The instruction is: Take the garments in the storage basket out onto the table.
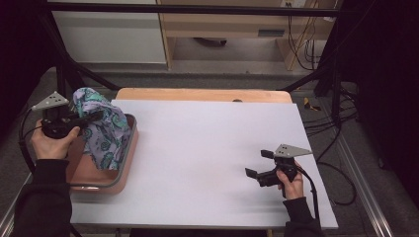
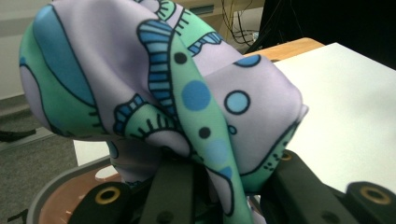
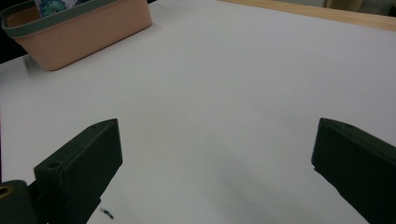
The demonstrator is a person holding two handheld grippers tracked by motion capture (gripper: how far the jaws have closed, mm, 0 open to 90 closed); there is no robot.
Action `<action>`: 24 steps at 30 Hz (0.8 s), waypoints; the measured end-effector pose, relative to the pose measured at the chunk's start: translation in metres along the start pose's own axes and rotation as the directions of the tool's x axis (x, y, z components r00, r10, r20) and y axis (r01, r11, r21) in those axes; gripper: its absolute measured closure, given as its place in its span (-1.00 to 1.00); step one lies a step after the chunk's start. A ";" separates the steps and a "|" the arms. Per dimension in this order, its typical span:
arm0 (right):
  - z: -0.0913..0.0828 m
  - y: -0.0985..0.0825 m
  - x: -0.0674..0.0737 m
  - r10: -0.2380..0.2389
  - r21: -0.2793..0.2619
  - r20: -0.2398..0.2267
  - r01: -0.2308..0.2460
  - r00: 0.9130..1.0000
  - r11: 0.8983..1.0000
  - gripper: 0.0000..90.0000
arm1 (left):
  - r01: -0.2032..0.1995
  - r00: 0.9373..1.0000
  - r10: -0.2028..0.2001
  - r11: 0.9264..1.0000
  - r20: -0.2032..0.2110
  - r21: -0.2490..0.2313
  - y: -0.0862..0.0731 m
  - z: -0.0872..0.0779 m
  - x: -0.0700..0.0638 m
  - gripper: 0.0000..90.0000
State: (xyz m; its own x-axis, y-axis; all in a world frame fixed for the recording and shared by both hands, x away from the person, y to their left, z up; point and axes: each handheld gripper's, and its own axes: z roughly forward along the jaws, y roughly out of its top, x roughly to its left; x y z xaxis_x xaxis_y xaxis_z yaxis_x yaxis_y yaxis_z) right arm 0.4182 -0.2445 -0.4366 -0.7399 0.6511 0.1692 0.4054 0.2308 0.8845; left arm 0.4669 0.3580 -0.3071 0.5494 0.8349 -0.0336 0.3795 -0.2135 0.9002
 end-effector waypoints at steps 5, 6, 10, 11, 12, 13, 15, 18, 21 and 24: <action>0.000 0.000 0.000 -0.001 0.000 0.000 0.001 1.000 1.000 -0.95 | -0.004 1.000 0.004 1.000 0.005 -0.014 0.005 -0.006 -0.001 0.73; 0.000 0.000 0.000 -0.002 0.000 -0.001 0.002 1.000 1.000 -0.95 | -0.004 1.000 0.004 1.000 0.006 -0.016 0.006 -0.007 -0.001 0.73; 0.000 0.000 0.000 -0.001 0.000 -0.001 0.001 1.000 1.000 -0.95 | -0.008 1.000 0.008 1.000 0.009 -0.025 0.010 -0.011 -0.002 0.73; 0.000 0.000 0.000 0.000 0.001 -0.001 0.000 1.000 1.000 -0.95 | -0.010 1.000 0.010 1.000 0.009 -0.026 0.011 -0.012 -0.002 0.73; 0.000 0.000 0.000 -0.001 0.001 -0.001 0.001 1.000 1.000 -0.95 | -0.011 1.000 0.011 1.000 0.012 -0.025 0.012 -0.013 -0.002 0.73; 0.000 0.000 0.000 -0.001 0.001 -0.001 0.001 1.000 1.000 -0.95 | -0.011 1.000 0.011 1.000 0.012 -0.026 0.013 -0.014 -0.002 0.73; 0.000 0.000 0.000 0.000 0.000 0.000 0.000 1.000 1.000 -0.95 | -0.014 1.000 0.014 1.000 0.013 -0.028 0.015 -0.016 -0.003 0.73; 0.000 0.000 0.000 0.002 0.000 0.000 -0.002 1.000 1.000 -0.95 | -0.019 1.000 0.019 0.999 0.017 -0.032 0.018 -0.019 -0.004 0.73; 0.000 0.000 0.000 0.001 0.000 -0.001 -0.001 1.000 1.000 -0.95 | -0.021 1.000 0.022 0.999 0.023 -0.033 0.021 -0.021 -0.004 0.73; 0.001 0.000 0.000 0.001 0.002 -0.001 -0.001 1.000 1.000 -0.95 | -0.024 0.999 0.025 0.999 0.027 -0.035 0.023 -0.023 -0.005 0.73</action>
State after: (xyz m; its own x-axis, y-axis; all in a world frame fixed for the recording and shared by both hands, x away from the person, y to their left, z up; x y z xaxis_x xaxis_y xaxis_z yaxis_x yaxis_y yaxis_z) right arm 0.4185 -0.2442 -0.4370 -0.7398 0.6508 0.1706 0.4074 0.2315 0.8834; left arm 0.4555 0.3602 -0.2763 0.5785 0.8154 -0.0229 0.3397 -0.2153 0.9156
